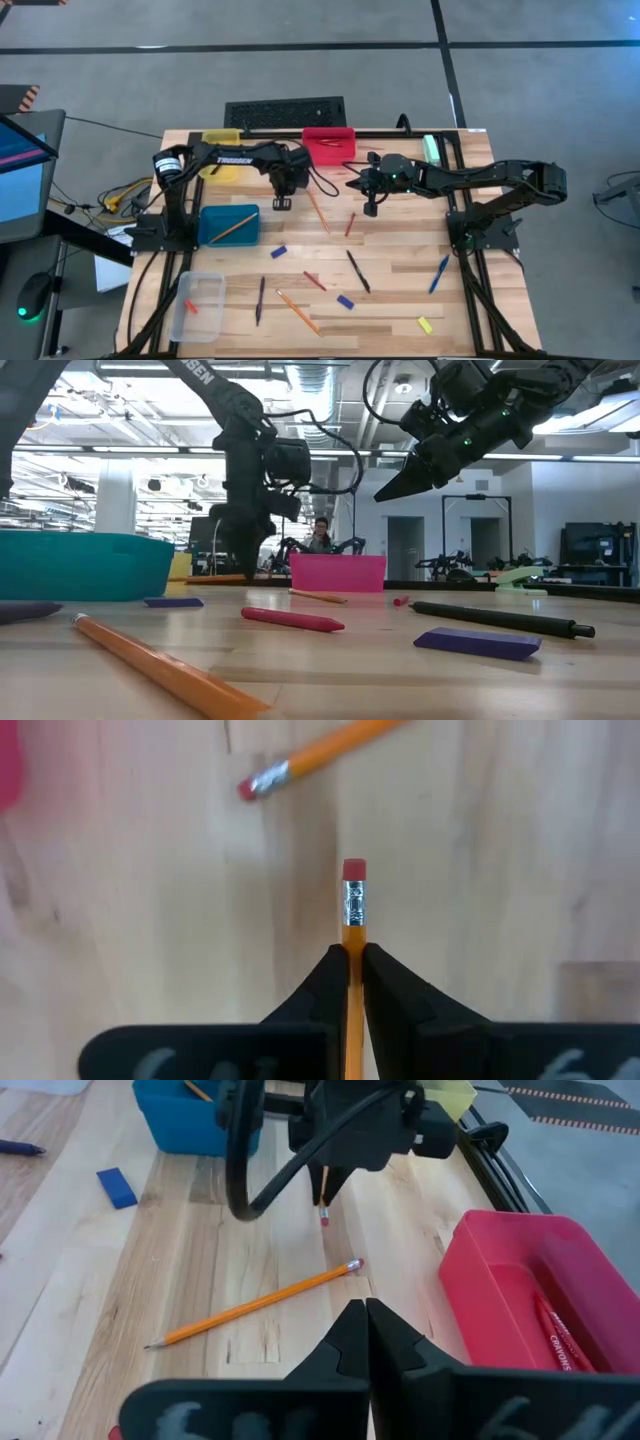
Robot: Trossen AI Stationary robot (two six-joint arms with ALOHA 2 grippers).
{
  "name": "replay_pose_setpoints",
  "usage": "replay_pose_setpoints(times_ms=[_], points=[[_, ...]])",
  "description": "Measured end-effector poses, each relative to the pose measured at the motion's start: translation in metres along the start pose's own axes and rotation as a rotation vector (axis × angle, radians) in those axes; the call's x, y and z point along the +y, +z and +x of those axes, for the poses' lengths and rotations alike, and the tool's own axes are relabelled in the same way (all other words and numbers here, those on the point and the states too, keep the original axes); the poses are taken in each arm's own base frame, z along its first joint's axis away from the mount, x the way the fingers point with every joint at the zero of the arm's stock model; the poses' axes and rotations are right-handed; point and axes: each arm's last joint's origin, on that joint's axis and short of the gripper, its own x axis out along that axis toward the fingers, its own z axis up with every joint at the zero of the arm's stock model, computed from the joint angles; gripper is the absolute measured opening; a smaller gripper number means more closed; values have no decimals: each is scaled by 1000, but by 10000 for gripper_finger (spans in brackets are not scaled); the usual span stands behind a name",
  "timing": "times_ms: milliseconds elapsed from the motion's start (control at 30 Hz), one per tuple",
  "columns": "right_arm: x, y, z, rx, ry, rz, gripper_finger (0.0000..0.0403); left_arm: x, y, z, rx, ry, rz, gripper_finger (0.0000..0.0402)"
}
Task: Sort crayons/erasers/pens/pencils in bins
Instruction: Put the yellow pencil into the blue bin
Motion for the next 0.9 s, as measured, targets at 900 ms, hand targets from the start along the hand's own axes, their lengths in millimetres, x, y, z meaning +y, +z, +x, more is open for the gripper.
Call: replay_pose_setpoints(times_ms=[900], points=[[1, -5, 5, 29, 12, -8, 8, -23, 14, -117, -131, -35, -137, 9]])
